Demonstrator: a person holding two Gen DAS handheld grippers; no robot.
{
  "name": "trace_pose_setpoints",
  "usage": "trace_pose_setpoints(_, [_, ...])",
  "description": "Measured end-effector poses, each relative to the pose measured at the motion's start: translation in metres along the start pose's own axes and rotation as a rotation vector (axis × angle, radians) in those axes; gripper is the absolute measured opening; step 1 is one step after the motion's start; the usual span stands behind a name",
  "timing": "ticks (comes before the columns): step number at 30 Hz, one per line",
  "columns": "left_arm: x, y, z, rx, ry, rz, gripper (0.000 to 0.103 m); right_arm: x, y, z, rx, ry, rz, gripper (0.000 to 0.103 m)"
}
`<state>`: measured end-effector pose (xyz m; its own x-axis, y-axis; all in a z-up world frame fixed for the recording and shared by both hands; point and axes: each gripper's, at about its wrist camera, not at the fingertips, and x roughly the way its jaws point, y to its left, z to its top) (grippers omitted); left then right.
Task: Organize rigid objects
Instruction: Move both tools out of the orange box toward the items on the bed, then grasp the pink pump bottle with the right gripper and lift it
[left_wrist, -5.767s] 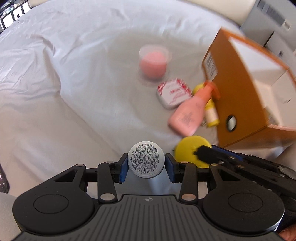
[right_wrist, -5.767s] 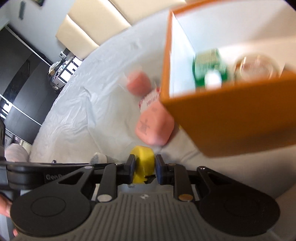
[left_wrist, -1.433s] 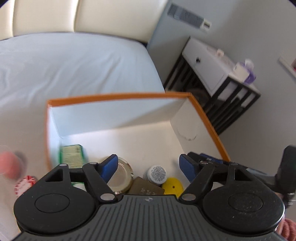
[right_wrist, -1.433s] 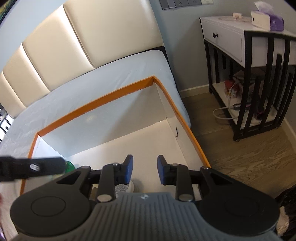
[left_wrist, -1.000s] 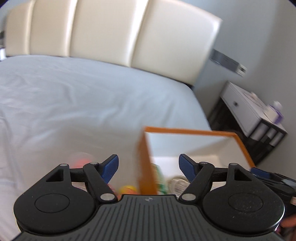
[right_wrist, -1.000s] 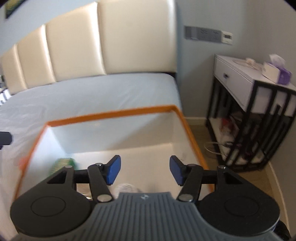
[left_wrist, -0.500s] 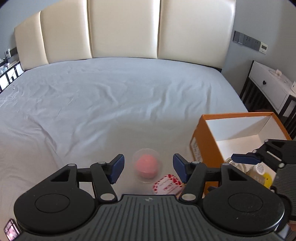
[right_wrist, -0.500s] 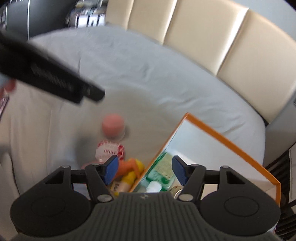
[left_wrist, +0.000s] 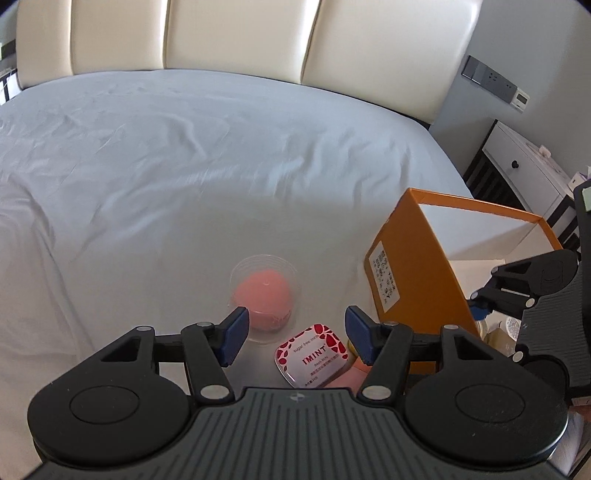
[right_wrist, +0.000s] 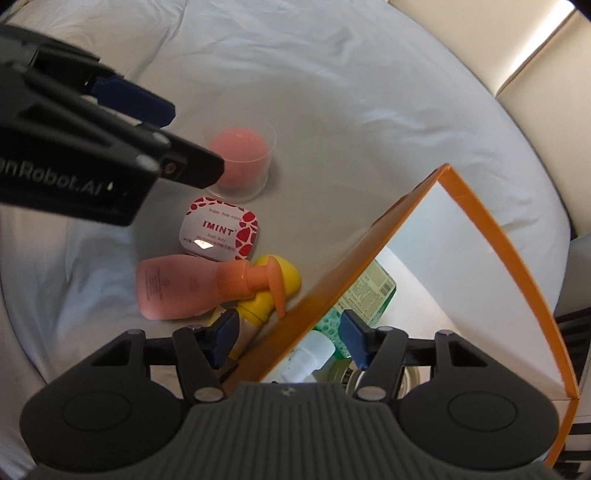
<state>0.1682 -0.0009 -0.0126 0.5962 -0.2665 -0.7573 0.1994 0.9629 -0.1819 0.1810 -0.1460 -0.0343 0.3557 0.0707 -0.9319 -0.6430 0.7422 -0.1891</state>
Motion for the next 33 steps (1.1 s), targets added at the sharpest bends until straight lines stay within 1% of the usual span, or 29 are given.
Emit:
trace_pose_setpoints(4, [0.001,0.004,0.002,-0.005,0.003,0.009,0.07,0.009,-0.002,0.01,0.039,0.059,0.125,0.061])
trace_pose_setpoints(5, [0.002,0.004,0.001,0.0,0.009,0.018,0.07,0.01,0.0,0.012,0.043,0.065,0.136,0.066])
trace_pose_setpoints(7, [0.007,0.006,0.0,-0.001,0.036,0.043,0.07,0.014,0.006,0.017,0.03,0.087,0.117,0.068])
trace_pose_setpoints(8, [0.009,0.008,-0.002,-0.006,0.049,0.044,0.07,0.015,0.007,0.019,0.027,0.096,0.109,0.067])
trace_pose_setpoints(10, [0.011,0.012,-0.005,-0.019,0.074,0.033,0.07,0.014,0.005,0.024,0.052,0.114,0.097,0.058])
trace_pose_setpoints(11, [0.013,0.014,-0.007,-0.022,0.086,0.031,0.07,0.013,0.003,0.026,0.062,0.117,0.077,0.049])
trace_pose_setpoints(12, [0.013,0.014,-0.008,-0.021,0.094,0.031,0.07,0.009,0.0,0.027,0.07,0.106,0.057,0.047])
trace_pose_setpoints(14, [0.013,0.014,-0.01,-0.014,0.098,0.035,0.07,-0.004,-0.003,0.027,0.086,0.068,0.021,0.047])
trace_pose_setpoints(17, [0.011,0.014,-0.009,-0.011,0.092,0.05,0.07,-0.033,-0.007,0.025,0.142,-0.027,0.016,0.049])
trace_pose_setpoints(20, [0.012,0.017,-0.006,-0.025,0.091,0.07,0.071,-0.039,-0.008,0.024,0.212,-0.039,0.003,0.048])
trace_pose_setpoints(22, [0.01,0.021,-0.006,-0.045,0.089,0.073,0.07,-0.041,-0.01,0.023,0.292,-0.053,-0.016,0.042])
trace_pose_setpoints(23, [0.009,0.024,-0.007,-0.058,0.089,0.075,0.07,-0.041,-0.011,0.022,0.328,-0.055,-0.04,0.036])
trace_pose_setpoints(24, [0.008,0.027,-0.008,-0.071,0.089,0.076,0.07,-0.045,-0.012,0.021,0.345,-0.07,-0.066,0.035])
trace_pose_setpoints(27, [0.006,0.035,-0.008,-0.108,0.086,0.072,0.069,-0.057,0.0,0.019,0.34,-0.179,-0.142,0.036])
trace_pose_setpoints(28, [0.006,0.036,-0.007,-0.117,0.08,0.062,0.068,-0.062,0.006,0.019,0.328,-0.207,-0.142,0.036])
trace_pose_setpoints(29, [0.004,0.036,-0.006,-0.123,0.072,0.049,0.067,-0.064,0.01,0.021,0.311,-0.225,-0.118,0.035])
trace_pose_setpoints(30, [0.003,0.036,-0.005,-0.127,0.064,0.039,0.062,-0.063,0.015,0.024,0.287,-0.22,-0.082,0.035])
trace_pose_setpoints(31, [0.002,0.037,-0.003,-0.129,0.058,0.054,0.059,-0.058,0.021,0.027,0.277,-0.202,-0.048,0.035])
trace_pose_setpoints(32, [0.001,0.037,-0.003,-0.129,0.051,0.064,0.06,-0.053,0.023,0.03,0.3,-0.182,-0.029,0.03])
trace_pose_setpoints(33, [0.0,0.04,-0.003,-0.136,0.044,0.066,0.06,-0.044,0.022,0.032,0.34,-0.153,-0.023,0.033])
